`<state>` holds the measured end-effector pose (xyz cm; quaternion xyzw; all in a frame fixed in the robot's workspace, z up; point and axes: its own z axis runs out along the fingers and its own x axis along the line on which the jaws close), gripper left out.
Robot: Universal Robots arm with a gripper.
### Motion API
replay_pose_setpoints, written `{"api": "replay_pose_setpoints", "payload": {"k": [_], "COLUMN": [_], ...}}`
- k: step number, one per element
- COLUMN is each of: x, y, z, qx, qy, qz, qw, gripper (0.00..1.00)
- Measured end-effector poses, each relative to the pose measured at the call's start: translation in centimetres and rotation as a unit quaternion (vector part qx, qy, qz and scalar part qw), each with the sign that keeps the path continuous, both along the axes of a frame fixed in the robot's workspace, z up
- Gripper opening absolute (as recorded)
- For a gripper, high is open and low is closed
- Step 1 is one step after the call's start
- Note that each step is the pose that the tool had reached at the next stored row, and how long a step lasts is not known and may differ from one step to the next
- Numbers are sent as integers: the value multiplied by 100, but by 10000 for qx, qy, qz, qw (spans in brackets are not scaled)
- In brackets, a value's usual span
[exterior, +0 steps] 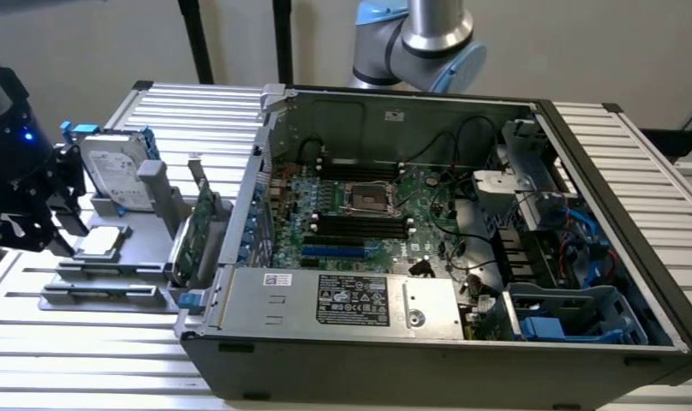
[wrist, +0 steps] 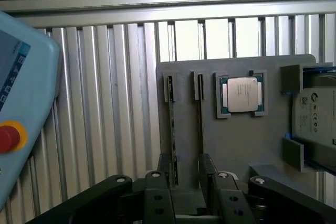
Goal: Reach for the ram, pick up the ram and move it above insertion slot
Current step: 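Pick up the ram and move it above insertion slot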
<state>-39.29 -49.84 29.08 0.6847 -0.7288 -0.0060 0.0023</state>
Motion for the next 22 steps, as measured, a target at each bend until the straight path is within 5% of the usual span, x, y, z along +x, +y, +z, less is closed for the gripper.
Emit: {"api": "replay_pose_setpoints", "payload": {"k": [22], "x": [-6], "y": [-94], "z": [-394], "qx": [1], "qy": [-1], "qz": [17], "qw": [10000], "gripper": [36]}}
